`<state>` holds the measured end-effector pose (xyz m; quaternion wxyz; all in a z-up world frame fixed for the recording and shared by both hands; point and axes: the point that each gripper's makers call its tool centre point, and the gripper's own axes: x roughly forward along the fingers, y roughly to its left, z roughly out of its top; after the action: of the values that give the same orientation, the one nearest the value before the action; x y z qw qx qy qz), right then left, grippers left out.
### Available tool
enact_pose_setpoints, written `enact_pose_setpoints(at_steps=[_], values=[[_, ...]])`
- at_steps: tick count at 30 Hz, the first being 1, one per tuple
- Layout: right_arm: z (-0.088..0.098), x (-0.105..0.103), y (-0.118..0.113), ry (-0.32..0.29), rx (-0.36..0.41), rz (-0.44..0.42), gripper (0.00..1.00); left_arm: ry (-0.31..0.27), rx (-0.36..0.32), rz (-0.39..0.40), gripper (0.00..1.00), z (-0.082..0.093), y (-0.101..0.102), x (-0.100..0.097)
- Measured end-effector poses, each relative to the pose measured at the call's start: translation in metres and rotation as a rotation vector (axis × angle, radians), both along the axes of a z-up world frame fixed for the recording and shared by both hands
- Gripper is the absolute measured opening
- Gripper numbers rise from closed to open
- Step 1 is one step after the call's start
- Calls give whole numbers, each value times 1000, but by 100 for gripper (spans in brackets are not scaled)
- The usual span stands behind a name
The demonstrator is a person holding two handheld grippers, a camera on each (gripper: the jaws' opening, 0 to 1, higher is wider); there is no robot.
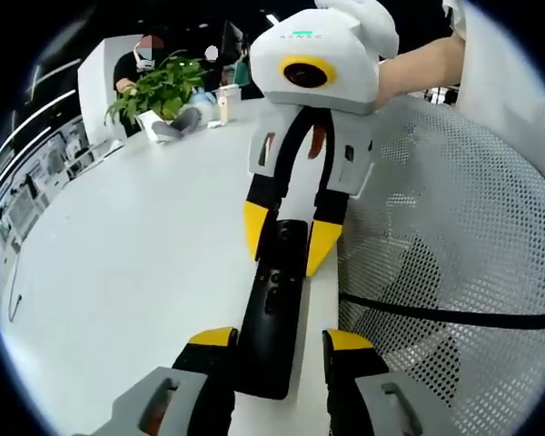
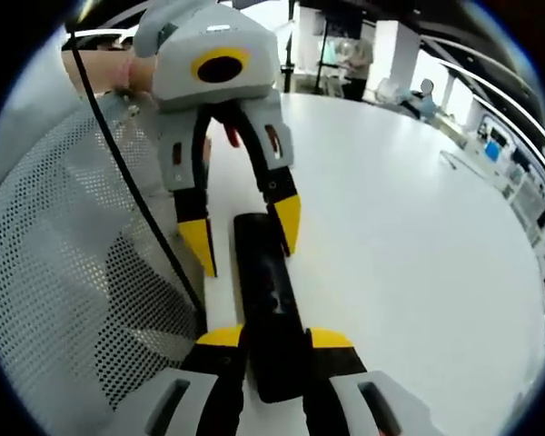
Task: Press the specified remote control buttons in sequence, fully releasing each button before pressing the next.
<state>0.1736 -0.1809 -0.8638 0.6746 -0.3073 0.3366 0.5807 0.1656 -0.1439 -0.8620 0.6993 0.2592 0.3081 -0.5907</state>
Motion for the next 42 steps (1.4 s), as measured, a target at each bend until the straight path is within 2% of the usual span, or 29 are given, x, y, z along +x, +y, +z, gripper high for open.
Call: enact_pose_setpoints(at_steps=[2,4,7,12,15,19,23,25,30,32,36,40,42], values=[[0,1,0,-1,6,-8,21,1,3,21,46,0,1,3],[0,2,0,-3,9,-12,21,-1,-22,72,53,6,0,10],[0,3,1,0,13,-19,21,-12,-49,120,57,15,0,19],[0,2,0,-2,18,-23,21,2,-94,190,71,24,1,24],[0,2,0,-1,21,-31,21,-22,-103,215,75,30,3,28],[0,3,1,-1,27,-41,21,-59,-175,286,83,47,4,40],[0,3,1,0,30,-47,21,-95,-216,329,87,60,7,48],[0,3,1,0,33,-53,21,-125,-264,372,89,72,10,54],[0,7,0,-2,27,-61,20,-147,-318,438,94,89,19,59],[0,9,-1,-6,22,-60,20,-173,-345,473,95,96,23,62],[0,10,-1,-1,24,-64,20,-174,-377,512,96,100,28,61],[0,10,-1,1,24,-63,20,-175,-378,540,99,101,33,59],[0,10,-1,3,24,-63,20,-202,-387,547,100,108,34,62]])
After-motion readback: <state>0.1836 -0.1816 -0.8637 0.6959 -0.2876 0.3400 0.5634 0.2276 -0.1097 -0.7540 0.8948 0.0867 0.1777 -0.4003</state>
